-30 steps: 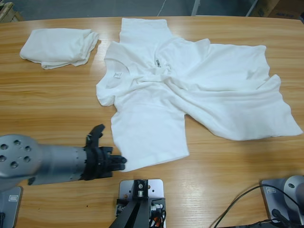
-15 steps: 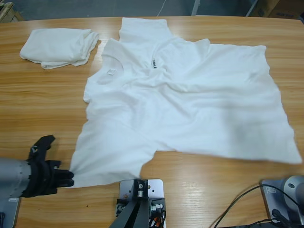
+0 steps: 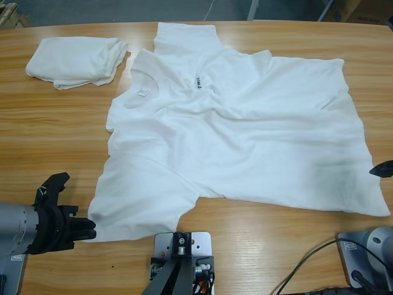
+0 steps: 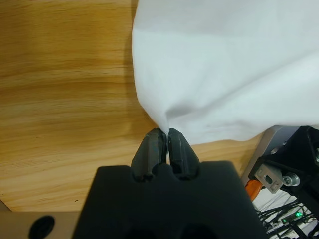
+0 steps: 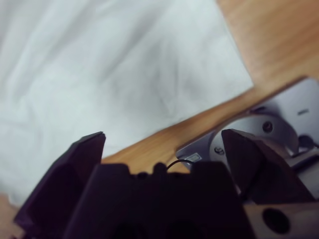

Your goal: Fold clothes

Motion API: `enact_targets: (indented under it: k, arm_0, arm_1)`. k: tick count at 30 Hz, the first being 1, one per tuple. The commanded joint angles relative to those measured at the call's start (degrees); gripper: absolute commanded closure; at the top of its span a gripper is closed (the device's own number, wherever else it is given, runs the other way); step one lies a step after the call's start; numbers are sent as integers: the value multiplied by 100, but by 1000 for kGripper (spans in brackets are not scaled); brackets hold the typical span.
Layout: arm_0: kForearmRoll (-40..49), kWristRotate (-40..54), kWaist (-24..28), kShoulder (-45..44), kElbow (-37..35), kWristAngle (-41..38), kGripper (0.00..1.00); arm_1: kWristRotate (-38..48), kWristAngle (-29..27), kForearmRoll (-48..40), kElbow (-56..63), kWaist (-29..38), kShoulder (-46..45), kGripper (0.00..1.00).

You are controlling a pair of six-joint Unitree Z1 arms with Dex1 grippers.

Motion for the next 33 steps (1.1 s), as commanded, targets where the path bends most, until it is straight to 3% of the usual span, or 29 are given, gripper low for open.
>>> enact_targets:
  k: [1,5,10,21,23,28,30,32,33]
  arm_0:
    - [44,-120,21,375,-169,75,1000]
    - [35,-83,63,472,-190,48,1000]
    - [17,-51,107,583,-273,32,1000]
    - [91,-18,121,641,-447,-80,1000]
    - [123,-18,121,672,-524,-78,1000]
    - [133,-23,121,681,-533,-75,1000]
    - [140,-23,121,672,-529,-66,1000]
    - [140,-18,121,672,-531,-61,1000]
    - [140,-18,121,676,-533,-57,1000]
  arm_1:
    - [1366,110,-589,297,-371,1943,201]
    - [1164,-39,-635,294,-738,2073,268]
    - [867,-59,-827,292,-1274,2405,274]
    - [828,4,-1312,438,-1337,2871,280]
    - [823,12,-1352,410,-1336,2883,357]
    - [482,182,-1510,248,-1337,3228,440]
    - [387,231,-1577,288,-1329,3210,403]
    - [88,173,-1646,297,-1202,3093,176]
    - [-172,119,-1651,274,-1083,2947,139]
